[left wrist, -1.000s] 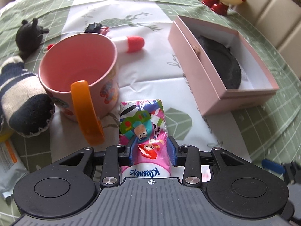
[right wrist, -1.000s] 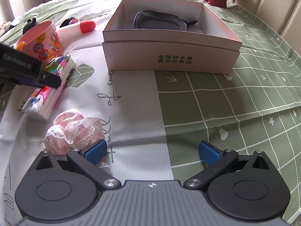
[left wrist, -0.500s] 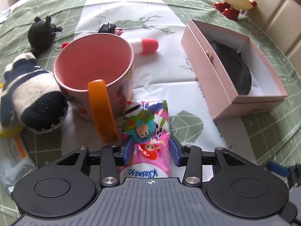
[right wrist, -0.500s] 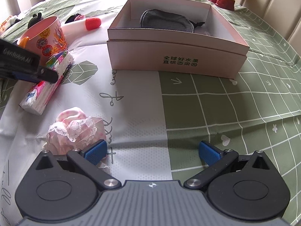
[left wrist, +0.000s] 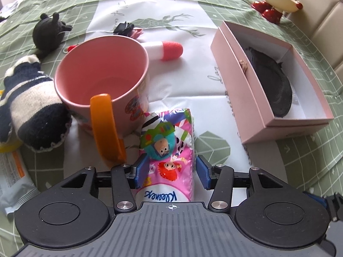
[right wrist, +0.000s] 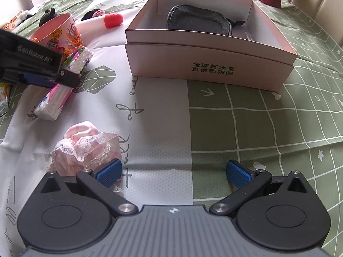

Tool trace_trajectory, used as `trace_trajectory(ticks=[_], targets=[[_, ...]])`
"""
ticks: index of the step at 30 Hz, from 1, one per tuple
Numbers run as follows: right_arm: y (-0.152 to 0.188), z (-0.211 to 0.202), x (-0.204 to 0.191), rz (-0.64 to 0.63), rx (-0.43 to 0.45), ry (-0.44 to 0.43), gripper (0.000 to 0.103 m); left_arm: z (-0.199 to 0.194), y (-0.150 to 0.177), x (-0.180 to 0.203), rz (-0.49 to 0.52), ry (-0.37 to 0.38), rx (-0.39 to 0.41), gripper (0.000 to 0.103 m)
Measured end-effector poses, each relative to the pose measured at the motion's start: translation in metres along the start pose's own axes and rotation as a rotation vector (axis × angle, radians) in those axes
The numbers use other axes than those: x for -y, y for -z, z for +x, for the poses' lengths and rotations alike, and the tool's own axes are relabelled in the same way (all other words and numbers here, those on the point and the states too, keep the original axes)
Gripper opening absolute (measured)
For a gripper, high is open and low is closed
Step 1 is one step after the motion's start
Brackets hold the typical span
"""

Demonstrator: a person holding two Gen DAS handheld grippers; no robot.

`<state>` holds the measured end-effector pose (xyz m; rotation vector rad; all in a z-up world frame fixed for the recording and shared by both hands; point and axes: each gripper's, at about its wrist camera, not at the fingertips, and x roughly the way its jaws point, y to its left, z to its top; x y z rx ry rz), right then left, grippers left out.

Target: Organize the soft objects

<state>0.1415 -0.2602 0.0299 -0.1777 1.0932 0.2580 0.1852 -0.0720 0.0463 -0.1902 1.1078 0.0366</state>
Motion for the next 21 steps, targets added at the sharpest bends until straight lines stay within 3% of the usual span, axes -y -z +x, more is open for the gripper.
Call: trace_trajectory(ticks=[7, 10, 15, 19, 21], targets=[[0.005, -0.002, -0.002, -0.008, 0.029, 0.009, 0.103, -0.005, 0.01, 0.001, 0.04, 0.014, -0.004, 0.052], [0.008, -0.003, -0.002, -0.011, 0.045, 0.011, 0.103, -0.017, 0.03, -0.004, 0.034, 0.05, -0.03, 0.05], [0.009, -0.004, -0.001, -0.023, 0.054, 0.001, 0.103, -0.041, 0.059, -0.005, 0.056, 0.024, -0.023, 0.052], [0.009, -0.004, -0.001, -0.03, 0.062, -0.003, 0.103, -0.033, 0.052, -0.007, 0.029, 0.0, -0.018, 0.054], [0.009, -0.005, -0.001, -0.039, 0.067, -0.005, 0.103, -0.023, 0.045, -0.008, 0.023, 0.007, -0.015, 0.061]])
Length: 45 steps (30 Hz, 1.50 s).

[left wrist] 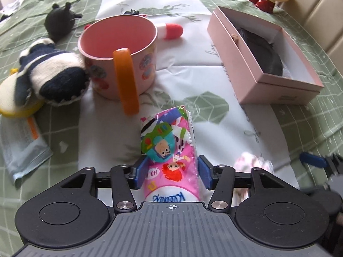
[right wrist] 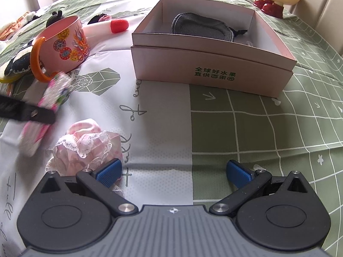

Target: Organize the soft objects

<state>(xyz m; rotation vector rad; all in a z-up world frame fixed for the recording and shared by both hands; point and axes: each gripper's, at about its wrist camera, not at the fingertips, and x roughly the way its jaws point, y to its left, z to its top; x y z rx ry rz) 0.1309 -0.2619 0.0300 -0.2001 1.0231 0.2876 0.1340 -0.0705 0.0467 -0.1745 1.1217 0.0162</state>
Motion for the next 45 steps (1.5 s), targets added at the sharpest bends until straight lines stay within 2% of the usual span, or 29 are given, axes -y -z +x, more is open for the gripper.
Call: trace_trajectory(ticks=[2, 4, 6, 8, 11, 13, 16, 18, 20, 21, 22, 25, 27, 30, 34, 39, 42, 45], targets=[[0.0, 0.0, 0.001, -0.005, 0.005, -0.004, 0.103, 0.013, -0.007, -0.006, -0.038, 0.006, 0.002, 0.065], [-0.001, -0.001, 0.001, -0.003, 0.003, -0.008, 0.103, 0.021, -0.012, -0.017, -0.101, 0.021, 0.008, 0.061], [-0.005, -0.004, 0.001, -0.028, -0.008, -0.015, 0.103, 0.018, -0.016, -0.022, -0.122, 0.04, 0.044, 0.059], [-0.01, -0.016, 0.001, -0.044, 0.006, -0.036, 0.103, 0.01, -0.015, -0.025, -0.114, 0.064, 0.056, 0.058], [-0.018, -0.048, -0.004, -0.073, 0.083, -0.02, 0.103, -0.006, -0.004, -0.033, -0.1, 0.117, 0.032, 0.057], [-0.025, -0.065, -0.012, -0.094, 0.113, -0.034, 0.103, -0.019, 0.005, -0.038, -0.079, 0.125, 0.012, 0.056], [-0.035, -0.071, -0.037, -0.124, 0.087, -0.106, 0.103, -0.039, 0.02, -0.051, -0.049, 0.106, -0.004, 0.056], [-0.036, -0.059, -0.057, -0.131, 0.047, -0.135, 0.103, -0.049, 0.028, -0.063, -0.032, 0.076, -0.028, 0.056], [-0.034, -0.039, -0.08, -0.15, -0.009, -0.104, 0.093, -0.054, 0.035, -0.077, -0.027, 0.047, -0.057, 0.056], [-0.033, -0.029, -0.09, -0.167, -0.036, -0.076, 0.079, -0.056, 0.038, -0.085, -0.03, 0.035, -0.072, 0.056], [-0.032, -0.022, -0.098, -0.185, -0.065, -0.046, 0.057, -0.058, 0.041, -0.092, -0.035, 0.023, -0.087, 0.056], [-0.03, -0.019, -0.116, -0.231, -0.107, 0.007, 0.027, -0.067, 0.052, -0.118, -0.051, 0.005, -0.121, 0.056], [-0.03, -0.031, -0.13, -0.263, -0.125, -0.002, 0.019, -0.073, 0.057, -0.134, -0.066, -0.003, -0.141, 0.056], [-0.037, -0.051, -0.16, -0.307, -0.145, -0.055, 0.019, -0.084, 0.061, -0.16, -0.102, -0.01, -0.155, 0.056], [-0.062, -0.074, -0.215, -0.37, -0.121, -0.167, 0.019, -0.104, 0.05, -0.195, -0.152, -0.019, -0.113, 0.056], [-0.118, -0.097, -0.279, -0.399, -0.005, -0.273, 0.019, -0.126, 0.01, -0.236, -0.188, -0.036, -0.024, 0.056], [-0.154, -0.107, -0.297, -0.39, 0.075, -0.287, 0.019, -0.14, -0.023, -0.249, -0.174, -0.05, 0.053, 0.056], [-0.186, -0.116, -0.303, -0.384, 0.151, -0.266, 0.019, -0.151, -0.052, -0.258, -0.158, -0.052, 0.114, 0.056]])
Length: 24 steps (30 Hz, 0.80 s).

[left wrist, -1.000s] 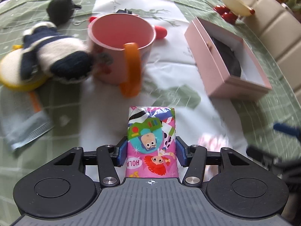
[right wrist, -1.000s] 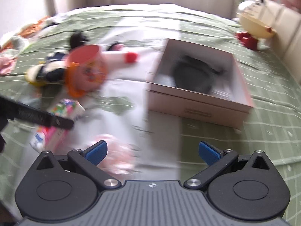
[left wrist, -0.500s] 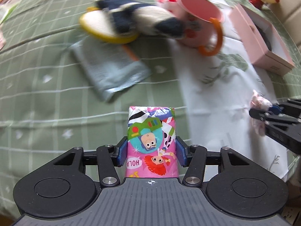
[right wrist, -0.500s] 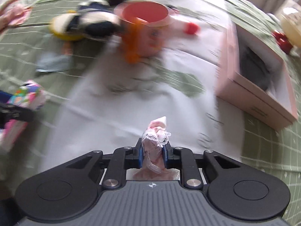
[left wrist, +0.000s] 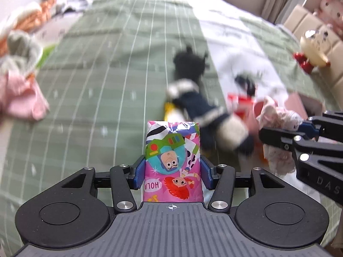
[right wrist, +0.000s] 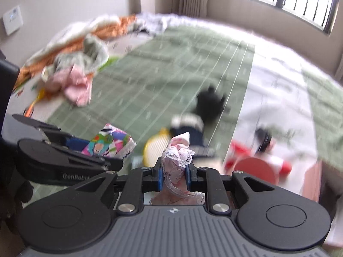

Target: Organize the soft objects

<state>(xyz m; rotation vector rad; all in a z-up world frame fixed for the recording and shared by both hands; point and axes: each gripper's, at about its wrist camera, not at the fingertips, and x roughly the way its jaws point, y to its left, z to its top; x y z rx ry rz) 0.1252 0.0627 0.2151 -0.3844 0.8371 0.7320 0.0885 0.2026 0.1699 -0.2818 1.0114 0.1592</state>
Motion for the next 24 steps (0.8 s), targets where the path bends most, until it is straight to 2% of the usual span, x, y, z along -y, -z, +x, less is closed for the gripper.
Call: trace_trajectory(ticks=[4, 8, 16, 24], targets=[[-0.028, -0.001, 0.017, 0.017, 0.042, 0.036, 0.019, -0.002, -0.028, 0.008, 0.024, 0.019, 0.05, 0.056], [-0.033, -0.002, 0.032, 0.011, 0.06, 0.087, 0.019, 0.008, -0.04, 0.021, 0.054, 0.035, 0.053, 0.056], [-0.008, -0.014, 0.087, 0.072, 0.053, 0.191, 0.019, 0.035, -0.043, 0.069, 0.125, 0.071, 0.03, 0.056], [0.023, -0.05, 0.165, 0.119, 0.065, 0.303, 0.019, 0.055, -0.05, 0.159, 0.197, 0.16, 0.053, 0.056]])
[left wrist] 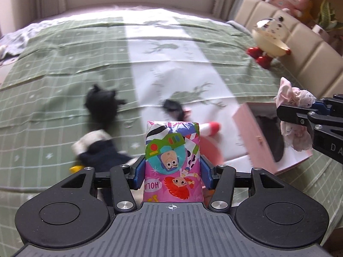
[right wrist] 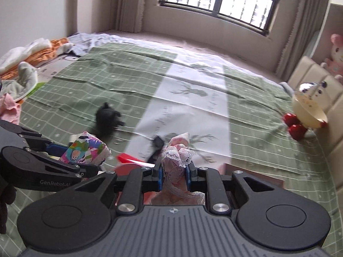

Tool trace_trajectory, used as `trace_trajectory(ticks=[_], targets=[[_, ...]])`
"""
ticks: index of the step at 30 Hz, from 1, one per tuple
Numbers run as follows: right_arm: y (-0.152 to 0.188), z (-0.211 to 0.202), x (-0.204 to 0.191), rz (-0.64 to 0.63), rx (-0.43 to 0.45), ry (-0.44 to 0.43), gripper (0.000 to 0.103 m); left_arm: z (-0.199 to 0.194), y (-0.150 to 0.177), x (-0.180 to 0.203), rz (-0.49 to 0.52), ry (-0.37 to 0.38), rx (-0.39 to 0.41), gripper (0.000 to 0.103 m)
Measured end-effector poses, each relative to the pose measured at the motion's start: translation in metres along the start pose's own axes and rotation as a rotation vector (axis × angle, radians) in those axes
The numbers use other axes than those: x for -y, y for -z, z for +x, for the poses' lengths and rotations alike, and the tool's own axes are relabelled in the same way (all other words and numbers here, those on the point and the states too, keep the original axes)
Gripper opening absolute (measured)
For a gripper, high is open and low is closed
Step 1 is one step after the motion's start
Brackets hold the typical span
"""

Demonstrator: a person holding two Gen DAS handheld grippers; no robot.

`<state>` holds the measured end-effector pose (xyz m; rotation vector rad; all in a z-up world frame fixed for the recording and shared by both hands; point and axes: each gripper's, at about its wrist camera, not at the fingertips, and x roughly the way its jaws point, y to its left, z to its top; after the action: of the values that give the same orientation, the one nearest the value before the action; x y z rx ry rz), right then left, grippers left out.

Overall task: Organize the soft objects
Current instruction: 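Lower the tissue pack into the pink box with the left gripper while the right drops the scrunchie in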

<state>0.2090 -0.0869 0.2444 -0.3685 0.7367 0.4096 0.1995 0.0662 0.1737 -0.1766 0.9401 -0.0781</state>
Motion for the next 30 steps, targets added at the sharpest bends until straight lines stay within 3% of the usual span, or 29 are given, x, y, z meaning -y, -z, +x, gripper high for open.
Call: trace_trajectory(ticks=[9, 14, 15, 16, 18, 21, 23, 26, 30], targets=[[0.031, 0.023, 0.147, 0.134, -0.113, 0.095, 0.019, 0.067, -0.02, 0.118, -0.009, 0.233, -0.012, 0.056], [0.06, 0.062, 0.214, 0.241, -0.222, 0.076, 0.022, 0.114, -0.028, 0.156, -0.15, 0.391, -0.003, 0.058], [0.069, 0.071, 0.223, 0.259, -0.245, 0.047, 0.028, 0.126, -0.028, 0.162, -0.169, 0.402, -0.014, 0.058], [0.078, 0.078, 0.229, 0.273, -0.265, 0.036, 0.041, 0.139, -0.028, 0.168, -0.17, 0.392, -0.037, 0.058], [0.095, 0.086, 0.236, 0.281, -0.275, 0.031, 0.054, 0.159, -0.027, 0.183, -0.139, 0.334, -0.077, 0.056], [0.115, 0.086, 0.234, 0.231, -0.261, 0.042, 0.064, 0.161, -0.025, 0.189, -0.112, 0.296, -0.001, 0.056], [0.124, 0.086, 0.229, 0.215, -0.26, 0.042, 0.066, 0.154, -0.025, 0.188, -0.108, 0.297, 0.071, 0.056], [0.134, 0.081, 0.219, 0.206, -0.254, 0.049, 0.066, 0.147, -0.025, 0.185, -0.088, 0.286, 0.065, 0.056], [0.143, 0.061, 0.193, 0.175, -0.207, 0.071, 0.073, 0.112, -0.009, 0.164, -0.079, 0.193, 0.119, 0.056]])
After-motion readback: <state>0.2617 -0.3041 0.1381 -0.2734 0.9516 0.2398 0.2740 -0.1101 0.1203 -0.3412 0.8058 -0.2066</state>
